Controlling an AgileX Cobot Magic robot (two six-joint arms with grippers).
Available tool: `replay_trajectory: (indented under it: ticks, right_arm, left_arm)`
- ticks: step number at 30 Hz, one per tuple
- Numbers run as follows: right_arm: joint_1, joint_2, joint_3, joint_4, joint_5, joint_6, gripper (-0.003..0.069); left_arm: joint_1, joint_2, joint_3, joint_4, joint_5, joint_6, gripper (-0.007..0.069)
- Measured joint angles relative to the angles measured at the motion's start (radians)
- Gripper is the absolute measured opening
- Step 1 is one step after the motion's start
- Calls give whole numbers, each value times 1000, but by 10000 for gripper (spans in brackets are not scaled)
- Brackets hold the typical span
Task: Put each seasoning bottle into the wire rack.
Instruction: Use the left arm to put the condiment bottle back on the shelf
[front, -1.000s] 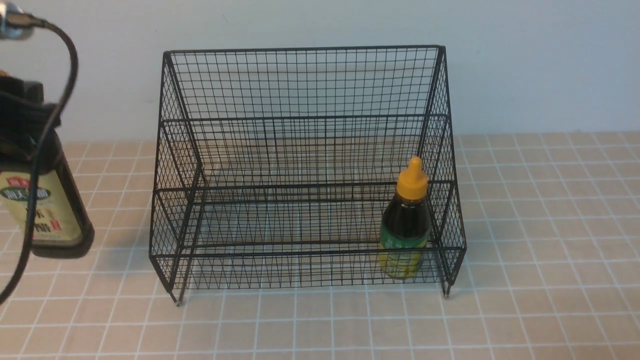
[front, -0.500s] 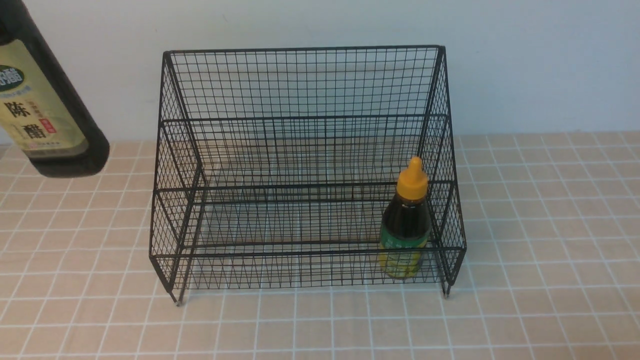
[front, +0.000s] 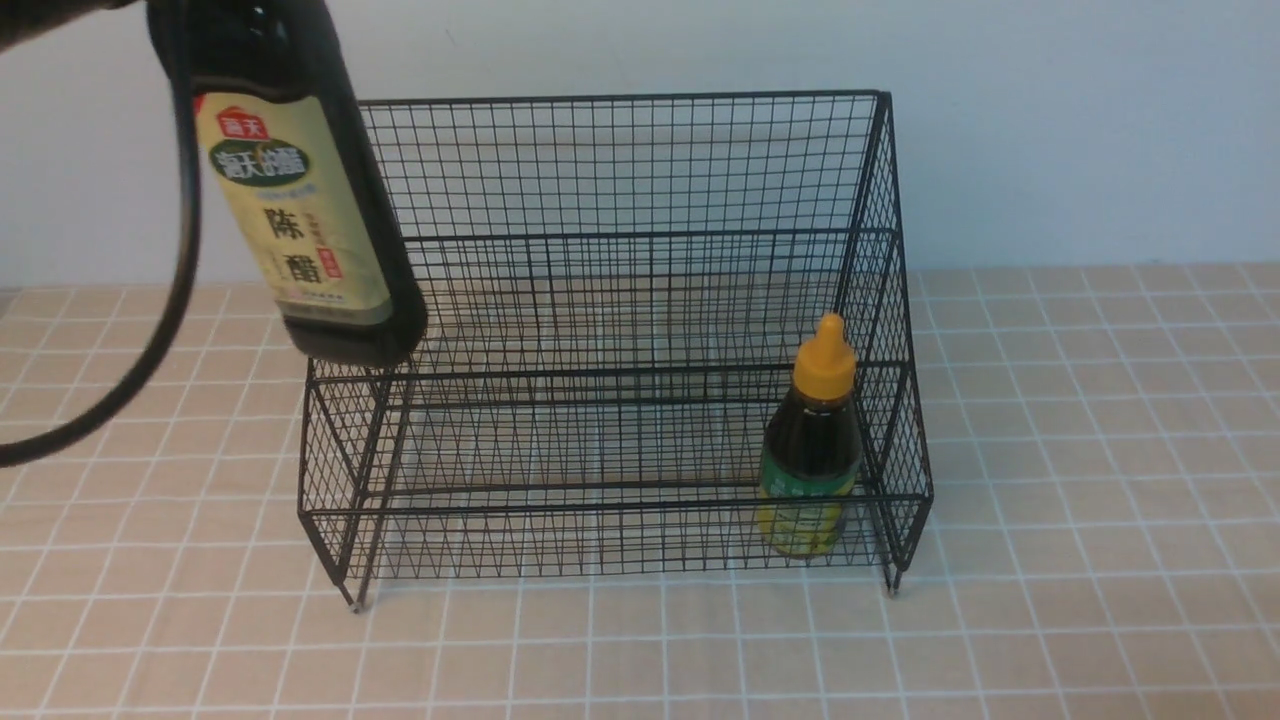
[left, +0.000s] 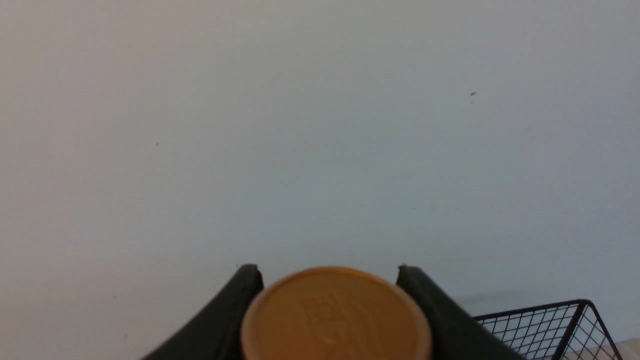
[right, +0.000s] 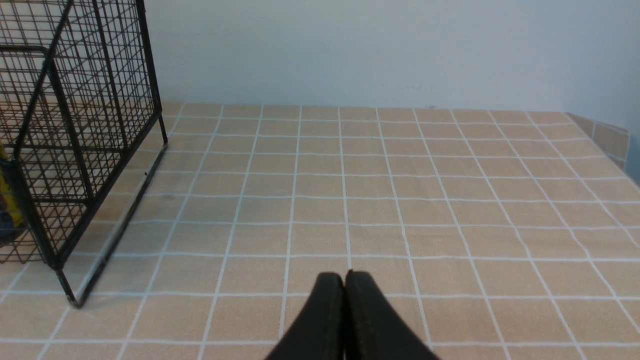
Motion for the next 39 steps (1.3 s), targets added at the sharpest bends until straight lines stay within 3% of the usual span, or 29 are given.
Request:
replay_trajectory:
  ticks: [10,15,25,35,39]
  right_arm:
    - [0,0,0,0,0,-1,-14]
    - [0,0,0,0,0,-1,-14]
    - [0,0,0,0,0,-1,-14]
    - [0,0,0,0,0,-1,-14]
    - [0,0,0,0,0,-1,-14]
  left_arm:
    - [-15,153,0,-4,-32,4,304]
    - [-15,190,7,-5,12,6,304]
    - [-15,282,9,2,133,126,304]
    - [-15,298,8,3,139,134,304]
    - [-15,295,7,2,106,134,367]
